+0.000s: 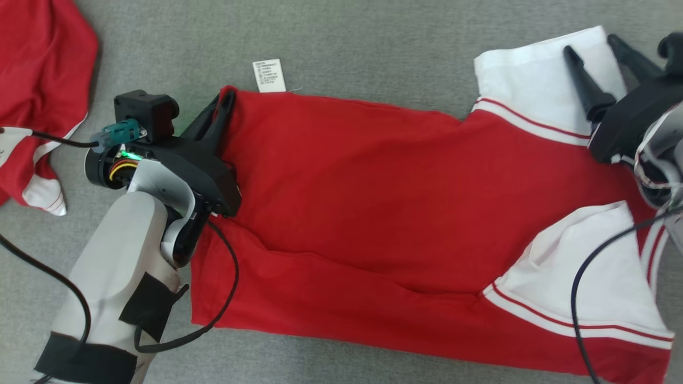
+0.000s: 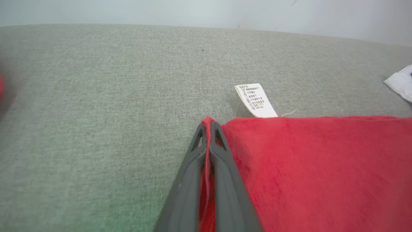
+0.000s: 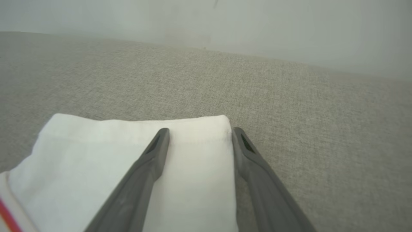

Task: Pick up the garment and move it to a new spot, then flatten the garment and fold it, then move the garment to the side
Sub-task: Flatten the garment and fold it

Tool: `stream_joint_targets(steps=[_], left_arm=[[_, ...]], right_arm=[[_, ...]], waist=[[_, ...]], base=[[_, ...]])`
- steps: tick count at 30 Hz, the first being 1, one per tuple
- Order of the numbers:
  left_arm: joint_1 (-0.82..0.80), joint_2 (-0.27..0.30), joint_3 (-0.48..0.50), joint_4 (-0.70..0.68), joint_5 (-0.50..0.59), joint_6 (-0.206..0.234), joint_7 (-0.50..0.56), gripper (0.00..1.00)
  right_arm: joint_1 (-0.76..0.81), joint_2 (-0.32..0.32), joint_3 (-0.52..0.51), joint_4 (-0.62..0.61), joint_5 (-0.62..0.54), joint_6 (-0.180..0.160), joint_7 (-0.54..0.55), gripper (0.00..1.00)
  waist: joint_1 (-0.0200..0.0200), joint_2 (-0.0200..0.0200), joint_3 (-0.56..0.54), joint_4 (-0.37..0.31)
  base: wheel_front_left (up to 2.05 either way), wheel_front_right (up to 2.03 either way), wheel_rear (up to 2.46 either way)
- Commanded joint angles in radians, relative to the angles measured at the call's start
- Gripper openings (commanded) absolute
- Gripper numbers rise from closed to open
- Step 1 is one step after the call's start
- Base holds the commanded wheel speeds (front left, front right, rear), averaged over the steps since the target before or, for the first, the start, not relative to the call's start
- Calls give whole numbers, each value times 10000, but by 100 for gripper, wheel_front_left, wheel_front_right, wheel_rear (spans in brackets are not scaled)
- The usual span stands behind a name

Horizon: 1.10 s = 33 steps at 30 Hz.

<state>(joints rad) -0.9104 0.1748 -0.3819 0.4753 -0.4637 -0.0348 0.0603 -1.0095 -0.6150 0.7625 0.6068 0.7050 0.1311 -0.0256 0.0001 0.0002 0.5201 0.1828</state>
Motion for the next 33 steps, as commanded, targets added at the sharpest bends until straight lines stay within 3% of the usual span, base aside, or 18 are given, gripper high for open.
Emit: stream_joint_targets(steps=[1,3,4,5,6,7,13,22,29,33], left_arm=[[-106,-33,-48,46,21,-60,-84,0],[-146,-29,-66,64,26,-38,-138,0],[-155,-18,-69,71,26,-32,-150,0],[-150,-14,-74,74,16,-33,-190,0],[-140,0,-78,81,0,-39,-195,0],[-124,26,-69,84,-28,-47,-210,0],[89,231,132,-145,-254,-36,-376,0],[1016,626,726,-1536,-887,17,-399,0],[2710,888,1213,-3589,-1675,175,-231,0],[3757,1012,1651,-4604,-2321,250,-182,0]], right_arm=[[-228,-69,173,232,207,-6,40,100],[-431,-77,443,521,445,-6,17,100],[-500,-75,558,628,627,-6,33,86],[-538,-64,671,714,830,-6,93,46],[-565,-53,815,736,1002,-6,167,29],[-623,-88,977,749,1115,-6,221,0],[-860,-341,1434,214,1959,-6,-217,0],[-423,-1292,1733,-1689,2377,-6,-1333,0],[944,-2086,1437,-3499,2476,-6,-1957,0],[2108,-2230,1024,-4378,2494,-6,-2146,0]], waist=[[-1,-2,182,206],[-1,-2,200,229],[-1,-2,205,230],[-1,-2,204,228],[-1,-2,197,219],[-1,-2,191,202],[-1,-2,107,0],[-1,-2,-178,-364],[-1,-2,-405,-614],[-1,-2,-533,-768]], base=[[0,0,0],[0,0,0],[0,0,0],[0,0,0],[0,0,0],[0,0,0],[0,0,0],[0,0,0],[0,0,0],[0,0,0]])
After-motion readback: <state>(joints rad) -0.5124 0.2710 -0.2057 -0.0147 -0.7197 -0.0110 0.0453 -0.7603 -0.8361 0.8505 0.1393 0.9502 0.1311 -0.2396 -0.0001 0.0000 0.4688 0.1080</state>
